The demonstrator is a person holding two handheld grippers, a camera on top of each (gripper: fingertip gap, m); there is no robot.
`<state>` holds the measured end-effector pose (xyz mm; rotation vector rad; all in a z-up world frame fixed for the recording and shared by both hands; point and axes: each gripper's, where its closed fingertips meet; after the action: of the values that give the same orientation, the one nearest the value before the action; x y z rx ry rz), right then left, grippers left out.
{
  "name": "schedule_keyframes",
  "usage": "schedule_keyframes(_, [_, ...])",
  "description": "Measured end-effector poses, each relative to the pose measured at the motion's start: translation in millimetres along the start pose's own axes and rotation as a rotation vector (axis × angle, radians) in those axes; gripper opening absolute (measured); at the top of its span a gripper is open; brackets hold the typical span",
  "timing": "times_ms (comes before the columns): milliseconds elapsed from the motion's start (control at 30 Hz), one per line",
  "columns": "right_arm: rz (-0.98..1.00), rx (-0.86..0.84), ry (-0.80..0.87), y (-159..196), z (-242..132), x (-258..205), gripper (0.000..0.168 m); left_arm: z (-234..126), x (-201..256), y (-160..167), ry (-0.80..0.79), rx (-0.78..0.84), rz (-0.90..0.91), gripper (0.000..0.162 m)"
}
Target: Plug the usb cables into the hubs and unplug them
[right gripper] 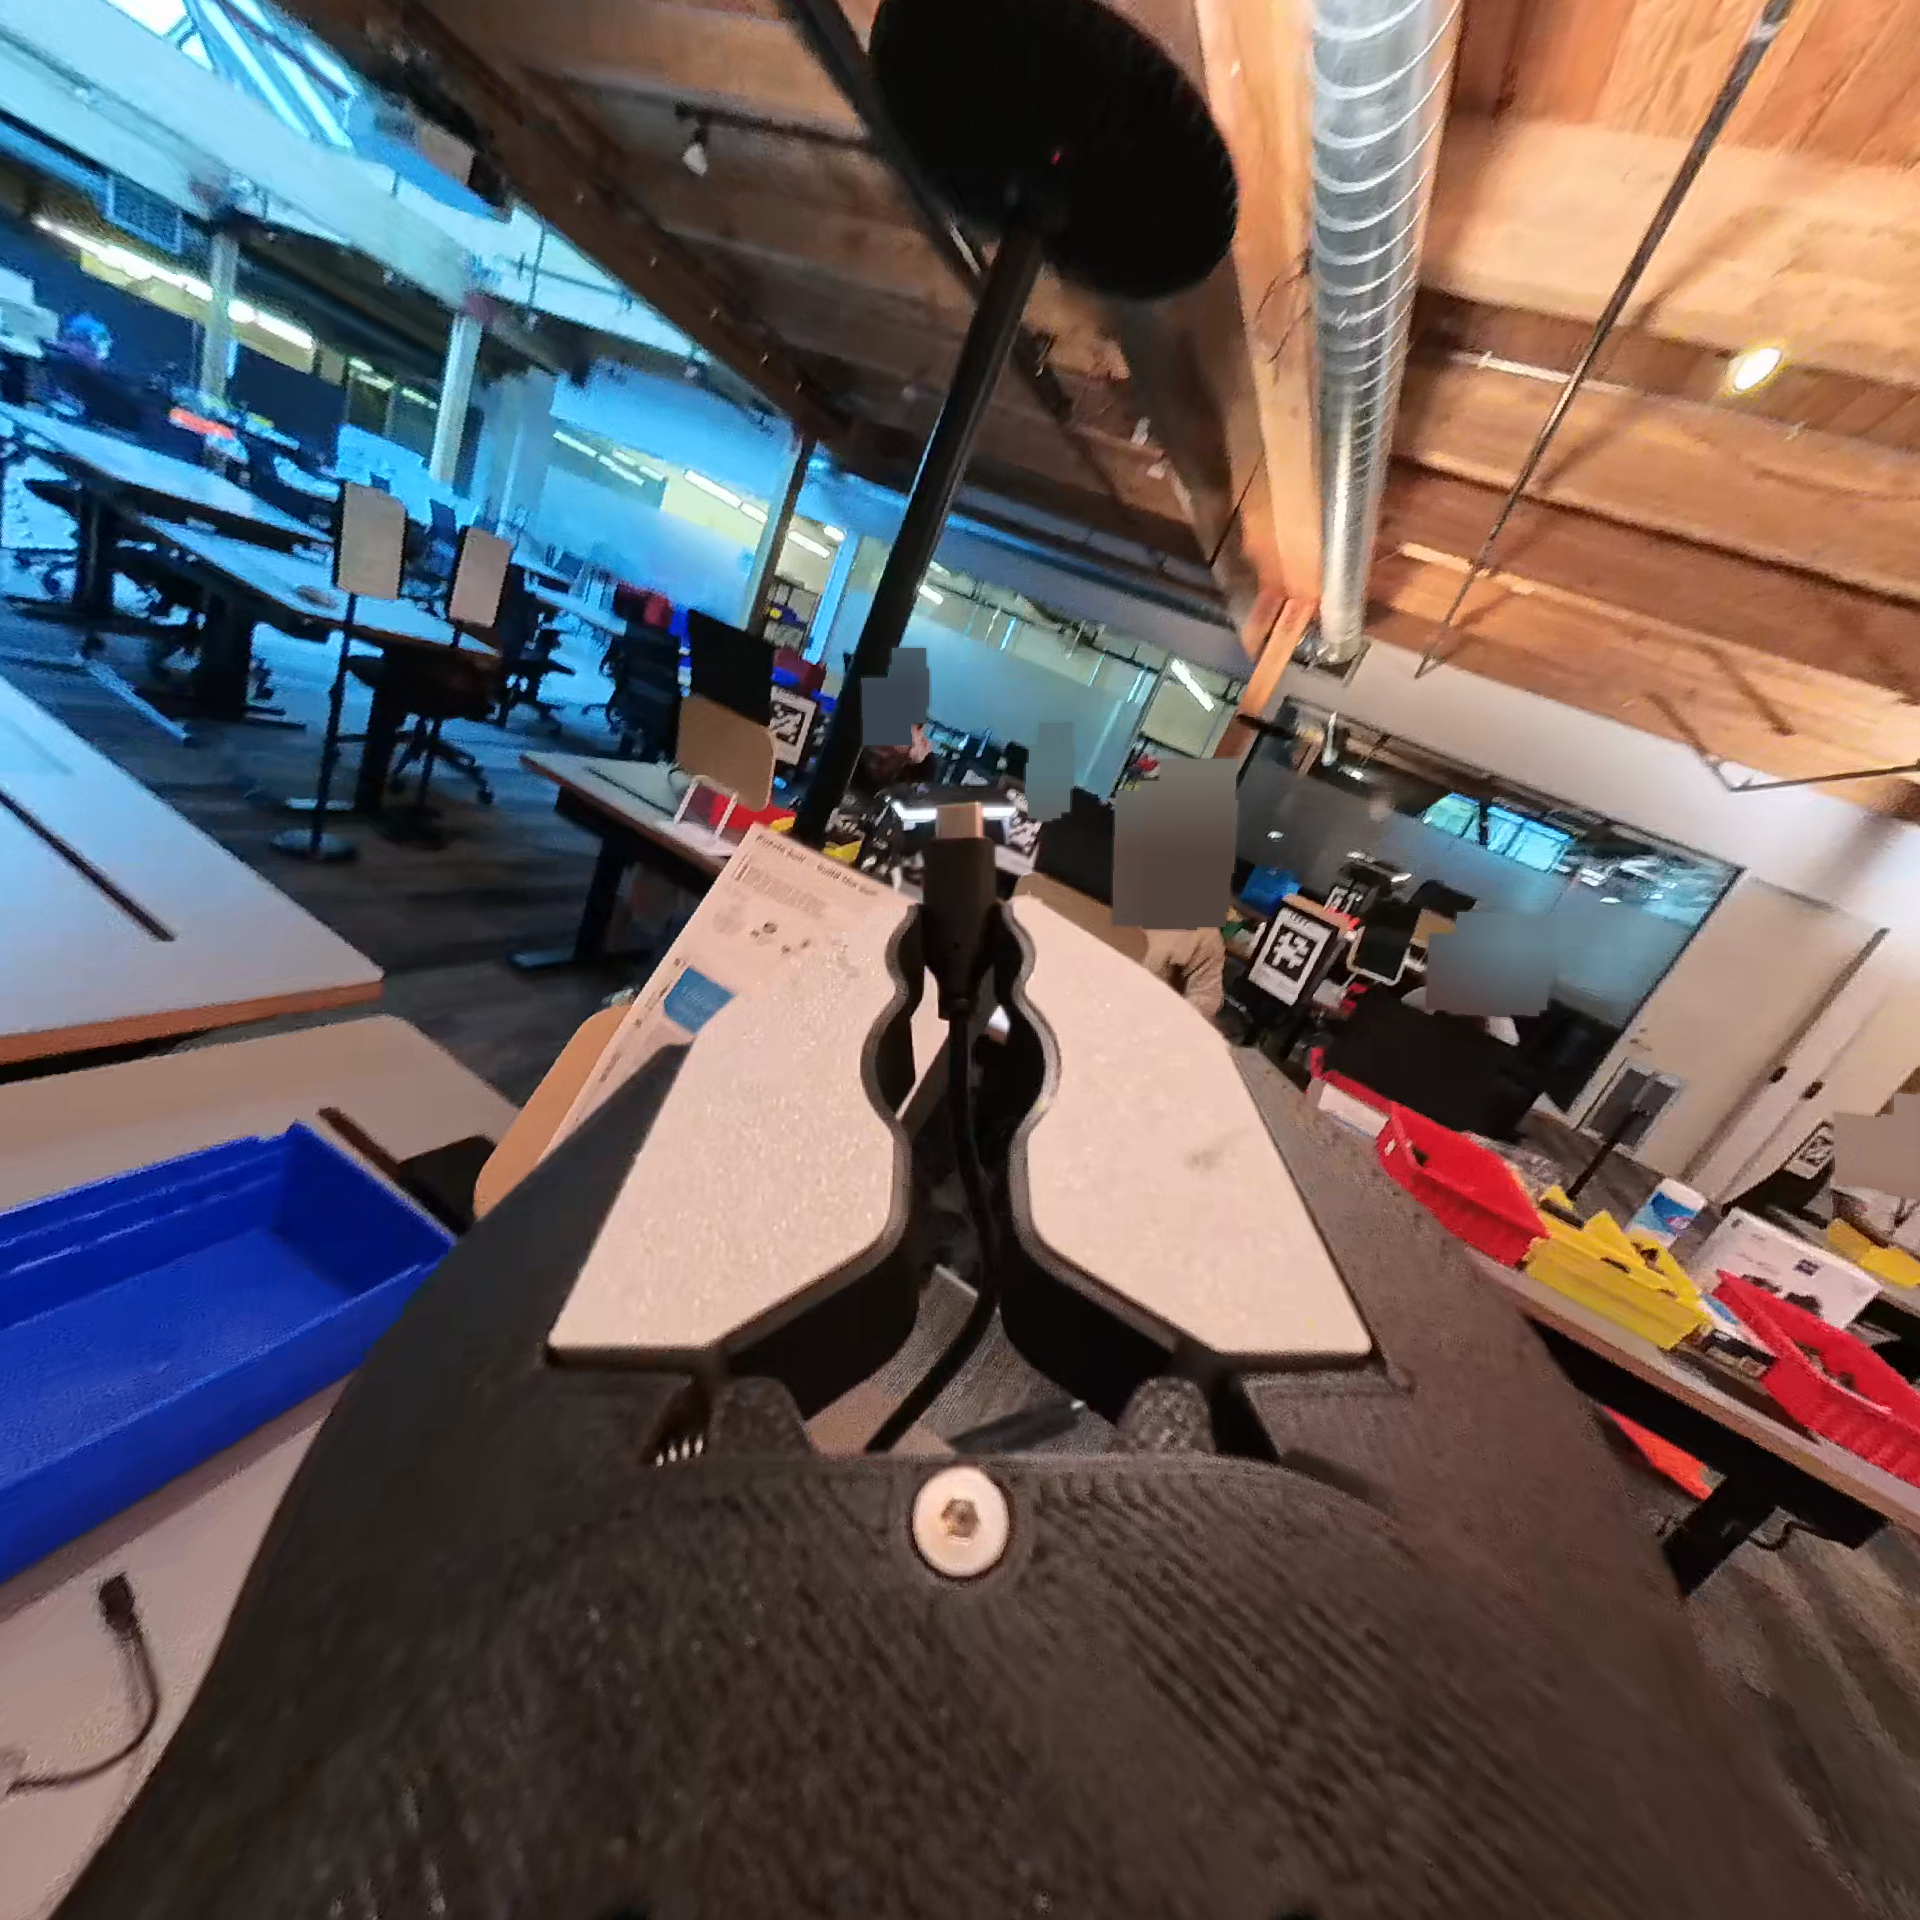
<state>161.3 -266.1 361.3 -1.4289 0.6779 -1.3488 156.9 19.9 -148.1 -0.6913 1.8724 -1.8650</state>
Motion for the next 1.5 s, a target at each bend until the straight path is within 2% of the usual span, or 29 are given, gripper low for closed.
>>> schedule_keyframes(200, [0.001, 0.048, 0.07, -19, -2, 28, 0.013, 8, 3, 8, 0.021, -0.018, -0.008, 0.024])
schedule_keyframes(300, [-0.024, -0.017, 0.068, 11, 10, 27, 0.013, 11, 5, 9, 0.032, -0.016, -0.017, 0.024])
schedule_keyframes(367, [-0.069, -0.108, 0.081, 48, 21, 27, 0.013, 12, 5, 12, 0.031, -0.019, -0.013, 0.024])
schedule_keyframes(433, [-0.034, -0.182, 0.037, 87, 31, 19, 0.013, 12, 5, 14, 0.033, -0.026, -0.016, 0.024])
schedule_keyframes(633, [-0.067, -0.427, -0.08, 224, 43, -29, 0.013, 8, 5, 13, 0.032, -0.017, -0.012, 0.024])
schedule_keyframes(867, [-0.214, -0.842, -0.384, 406, 12, -127, 0.013, 7, 7, 13, 0.034, -0.013, -0.01, 0.024])
schedule_keyframes(967, [-0.25, -0.938, -0.403, 456, 7, -148, 0.013, 8, 9, 14, 0.04, -0.016, -0.014, 0.024])
schedule_keyframes(1033, [-0.305, -0.966, -0.328, 474, 11, -143, 0.013, 9, 10, 15, 0.042, -0.019, -0.012, 0.024])
schedule_keyframes(1167, [-0.386, -0.978, -0.176, 484, 25, -108, 0.013, 8, 10, 15, 0.044, -0.02, -0.01, 0.024])
schedule_keyframes(1200, [-0.391, -1.022, -0.212, 493, 22, -108, 0.013, 8, 10, 15, 0.044, -0.021, -0.012, 0.024])
schedule_keyframes(1267, [-0.315, -1.133, -0.447, 516, 3, -136, 0.013, 9, 11, 15, 0.048, -0.021, -0.011, 0.024])
schedule_keyframes(1333, [-0.266, -1.176, -0.593, 525, -13, -157, 0.049, 9, 11, 14, 0.05, -0.018, -0.007, 0.024])
schedule_keyframes(1367, [-0.272, -1.181, -0.605, 526, -16, -158, 0.056, 9, 12, 14, 0.053, -0.019, -0.007, 0.024])
schedule_keyframes(1500, [-0.241, -1.097, -0.563, 509, -14, -154, 0.063, 10, 13, 18, 0.064, -0.023, -0.014, 0.024])
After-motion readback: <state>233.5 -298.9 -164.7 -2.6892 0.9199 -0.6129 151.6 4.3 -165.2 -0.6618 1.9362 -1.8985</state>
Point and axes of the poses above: each gripper's, where its closed fingertips meet, z out along the fingers, y out of its underside, x = y × z across the jaws, and after that the axes turned 6 degrees about -x, right-handed
